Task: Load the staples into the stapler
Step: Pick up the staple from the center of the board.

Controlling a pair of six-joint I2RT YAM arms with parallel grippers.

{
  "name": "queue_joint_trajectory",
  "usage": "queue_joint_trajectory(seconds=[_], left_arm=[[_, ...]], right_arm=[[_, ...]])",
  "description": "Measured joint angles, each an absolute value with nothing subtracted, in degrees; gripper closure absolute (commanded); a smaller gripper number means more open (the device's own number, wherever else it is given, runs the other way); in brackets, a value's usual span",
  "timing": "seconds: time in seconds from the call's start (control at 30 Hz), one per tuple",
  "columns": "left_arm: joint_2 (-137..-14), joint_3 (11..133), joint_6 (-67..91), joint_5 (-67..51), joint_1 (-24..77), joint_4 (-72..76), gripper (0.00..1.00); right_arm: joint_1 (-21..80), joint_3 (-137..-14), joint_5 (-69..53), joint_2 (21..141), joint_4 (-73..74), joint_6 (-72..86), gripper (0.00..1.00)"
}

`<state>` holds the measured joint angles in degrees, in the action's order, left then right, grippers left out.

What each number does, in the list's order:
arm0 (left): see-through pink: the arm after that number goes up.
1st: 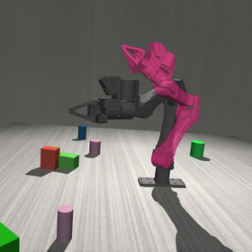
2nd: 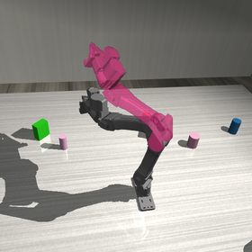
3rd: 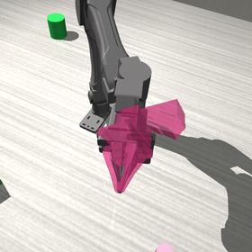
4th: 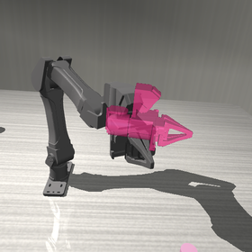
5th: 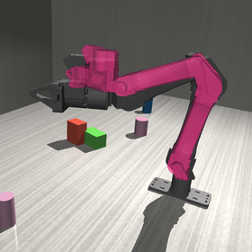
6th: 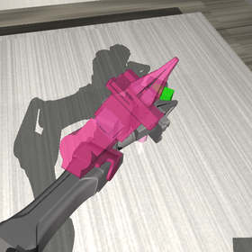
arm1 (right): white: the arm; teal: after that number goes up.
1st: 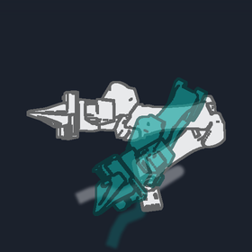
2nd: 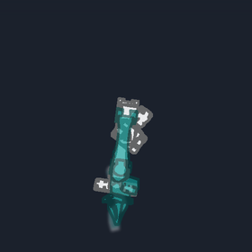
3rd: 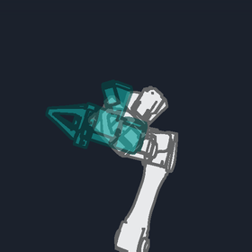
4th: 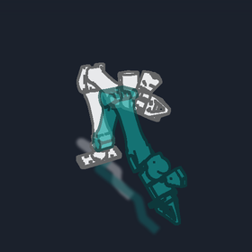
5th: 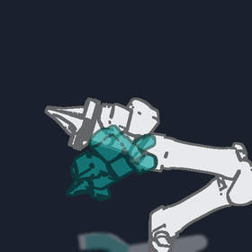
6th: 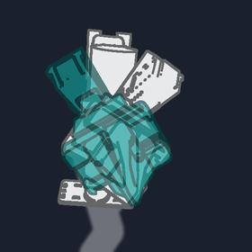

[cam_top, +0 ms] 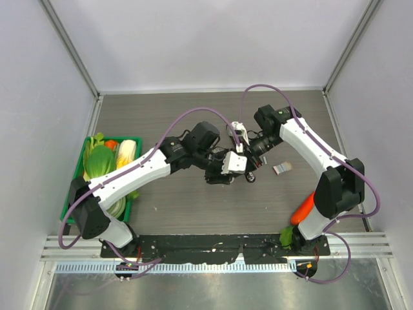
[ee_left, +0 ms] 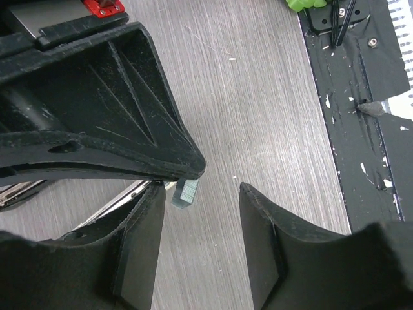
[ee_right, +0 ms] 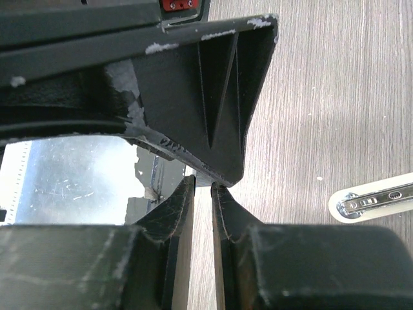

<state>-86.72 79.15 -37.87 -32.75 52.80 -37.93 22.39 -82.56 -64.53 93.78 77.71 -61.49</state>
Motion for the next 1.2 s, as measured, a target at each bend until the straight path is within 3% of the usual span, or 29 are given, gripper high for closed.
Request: queue_joint_trajectory(seconds=[0.13,0.27,0.5,0.53,0.73,1.03,1.2], left_arm=[[-86.7,78.8,-37.8,-32.6,52.8,-37.9,0.51],[-86.7,78.7,-37.7,-32.3,52.8,-37.7,0.71],[-86.7,78.7,-37.5,-31.4,52.8,-37.0,0.72],[-86.7,78.7,-37.5,-31.3,52.8,-37.0,0.78],[-86.7,78.7,-37.3,-30.6,52.9,-37.1,0.96],[-86.7,78.7,-35.9,-30.1,53.2,-36.8,0.96],[-86.7,77.0,-32.5,-29.6,52.9,-34.2,0.96]], right_arm=[[22.4,-82.6,-64.7,93.8,77.7,-61.9,0.88],[22.3,-82.6,-64.8,93.8,77.9,-62.3,0.88],[22.4,-82.7,-64.9,93.8,78.3,-63.0,0.88],[22.4,-82.7,-64.9,93.8,78.3,-63.1,0.88],[22.4,-83.0,-64.9,93.8,78.6,-63.3,0.84],[21.7,-84.1,-64.5,93.8,78.3,-63.5,0.69],[16.3,-84.5,-62.8,92.7,77.7,-63.6,0.62]])
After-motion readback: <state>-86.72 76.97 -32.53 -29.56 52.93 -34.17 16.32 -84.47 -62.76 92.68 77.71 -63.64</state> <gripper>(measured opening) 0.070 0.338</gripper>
